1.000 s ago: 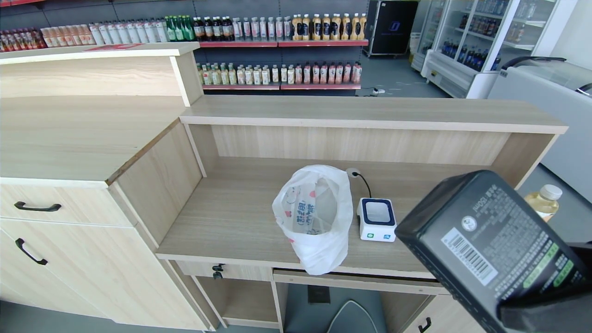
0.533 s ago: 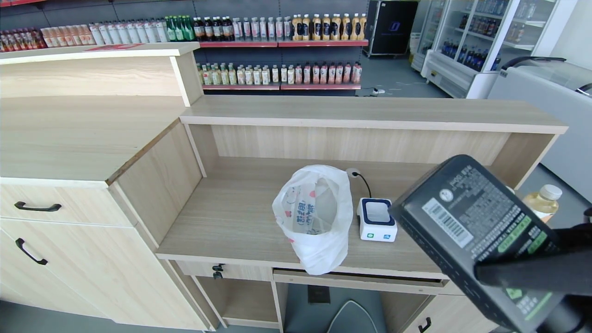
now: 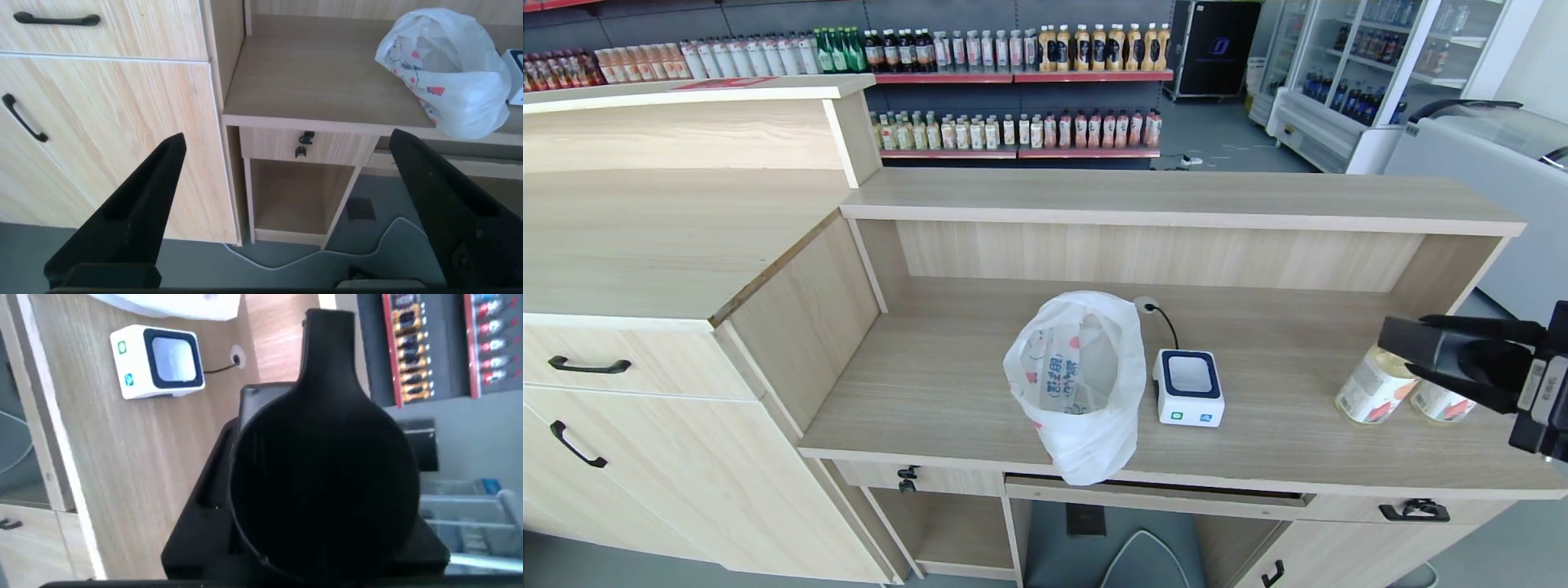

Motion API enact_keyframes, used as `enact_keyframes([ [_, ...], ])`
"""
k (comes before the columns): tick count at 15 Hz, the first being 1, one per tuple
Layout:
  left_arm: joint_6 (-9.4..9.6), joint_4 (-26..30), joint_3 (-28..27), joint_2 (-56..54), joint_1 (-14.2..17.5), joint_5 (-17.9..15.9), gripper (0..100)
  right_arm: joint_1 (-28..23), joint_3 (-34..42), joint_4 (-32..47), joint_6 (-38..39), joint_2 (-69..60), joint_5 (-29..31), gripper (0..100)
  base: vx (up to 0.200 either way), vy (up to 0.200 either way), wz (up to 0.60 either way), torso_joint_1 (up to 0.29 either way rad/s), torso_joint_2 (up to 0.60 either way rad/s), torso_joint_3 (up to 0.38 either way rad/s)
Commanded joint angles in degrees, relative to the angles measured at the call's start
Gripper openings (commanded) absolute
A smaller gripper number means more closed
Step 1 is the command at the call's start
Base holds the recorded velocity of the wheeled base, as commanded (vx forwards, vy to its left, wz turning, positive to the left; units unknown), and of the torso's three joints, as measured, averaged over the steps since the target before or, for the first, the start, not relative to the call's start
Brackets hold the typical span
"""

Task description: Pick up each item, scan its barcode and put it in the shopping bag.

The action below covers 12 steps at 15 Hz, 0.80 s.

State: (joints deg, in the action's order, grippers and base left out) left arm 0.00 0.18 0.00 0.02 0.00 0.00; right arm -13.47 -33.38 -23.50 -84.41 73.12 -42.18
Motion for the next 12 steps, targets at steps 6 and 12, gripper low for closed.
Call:
enact_keyframes([
  [6,0.0,-0.01,0.0,-0.02,0.0,0.0,100,-3.58,-0.64,2.5,25.35,0.36,5.27,0,0.0,0.0,0.4,0.002,0.0,0.002],
  [12,0.0,-0.01,0.0,-0.02,0.0,0.0,100,6.35,-13.56,2.5,89.59,16.53,19.94,0,0.0,0.0,0.2,0.002,0.0,-0.001],
])
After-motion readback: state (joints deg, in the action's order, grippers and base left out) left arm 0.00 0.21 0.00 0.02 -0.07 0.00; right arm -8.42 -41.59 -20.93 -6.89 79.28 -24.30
